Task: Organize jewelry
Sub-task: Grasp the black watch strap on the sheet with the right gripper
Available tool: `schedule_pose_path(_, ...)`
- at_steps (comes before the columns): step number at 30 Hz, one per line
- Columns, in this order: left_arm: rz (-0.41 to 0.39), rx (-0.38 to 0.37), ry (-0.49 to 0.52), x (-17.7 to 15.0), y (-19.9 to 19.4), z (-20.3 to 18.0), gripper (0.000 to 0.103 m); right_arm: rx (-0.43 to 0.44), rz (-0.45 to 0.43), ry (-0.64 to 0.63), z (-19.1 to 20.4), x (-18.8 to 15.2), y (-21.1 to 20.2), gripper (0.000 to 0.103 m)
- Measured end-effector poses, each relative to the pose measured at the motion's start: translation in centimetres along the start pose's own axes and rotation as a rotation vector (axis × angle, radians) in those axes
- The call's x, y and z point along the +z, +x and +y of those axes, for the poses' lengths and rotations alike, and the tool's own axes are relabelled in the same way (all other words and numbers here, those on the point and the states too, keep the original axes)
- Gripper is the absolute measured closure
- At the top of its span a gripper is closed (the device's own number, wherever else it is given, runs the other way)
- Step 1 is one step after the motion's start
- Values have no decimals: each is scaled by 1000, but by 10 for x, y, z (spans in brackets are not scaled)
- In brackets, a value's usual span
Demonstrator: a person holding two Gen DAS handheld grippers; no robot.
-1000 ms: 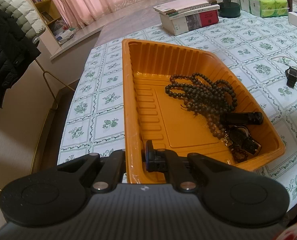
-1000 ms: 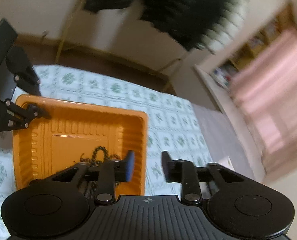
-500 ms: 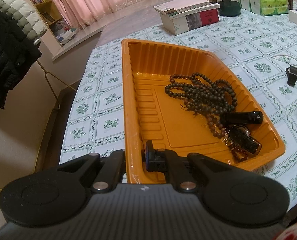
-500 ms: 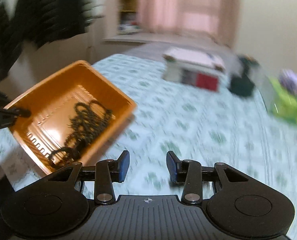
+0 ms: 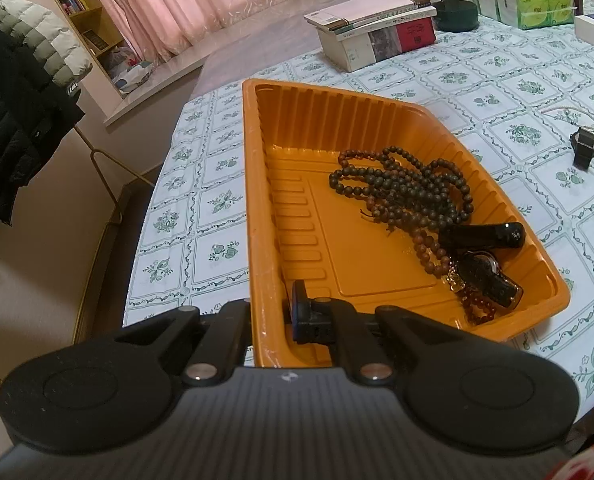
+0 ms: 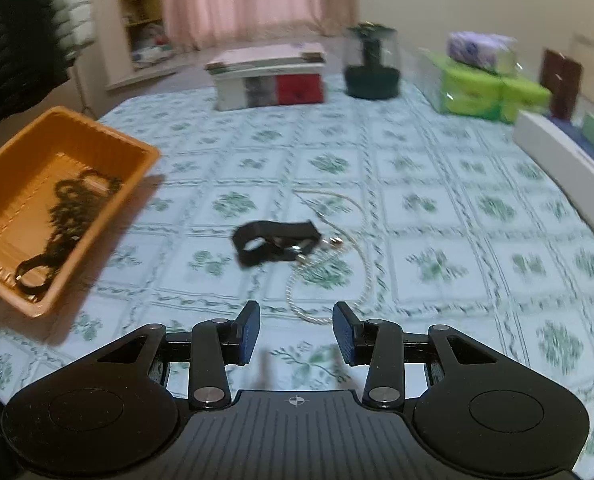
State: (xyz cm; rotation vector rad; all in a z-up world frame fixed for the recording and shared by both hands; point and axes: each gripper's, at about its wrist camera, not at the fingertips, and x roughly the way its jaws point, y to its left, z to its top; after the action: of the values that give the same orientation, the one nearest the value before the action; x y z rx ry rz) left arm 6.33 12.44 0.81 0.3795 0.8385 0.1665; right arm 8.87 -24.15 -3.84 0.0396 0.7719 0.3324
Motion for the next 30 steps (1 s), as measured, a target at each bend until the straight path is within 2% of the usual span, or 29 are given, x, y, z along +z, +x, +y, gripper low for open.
schedule_pose_path(3, 2, -1, -1, 0, 0, 0, 99, -16, -5, 34, -8, -1, 1, 62)
schedule_pose_path(8, 3, 1, 1, 0, 0, 0, 99, 10, -5, 60, -8, 3, 6, 62)
schedule_pose_path(16, 8, 2, 9, 1, 0, 0, 99, 114, -18, 83, 16, 20, 31, 62)
schedule_pose_path(23, 9, 1, 11, 1, 1, -1, 99, 98, -6, 43, 37, 35, 66, 62)
schedule_pose_path(30, 11, 0, 13, 2, 2, 0, 99, 144, -24, 219, 26, 39, 89, 62)
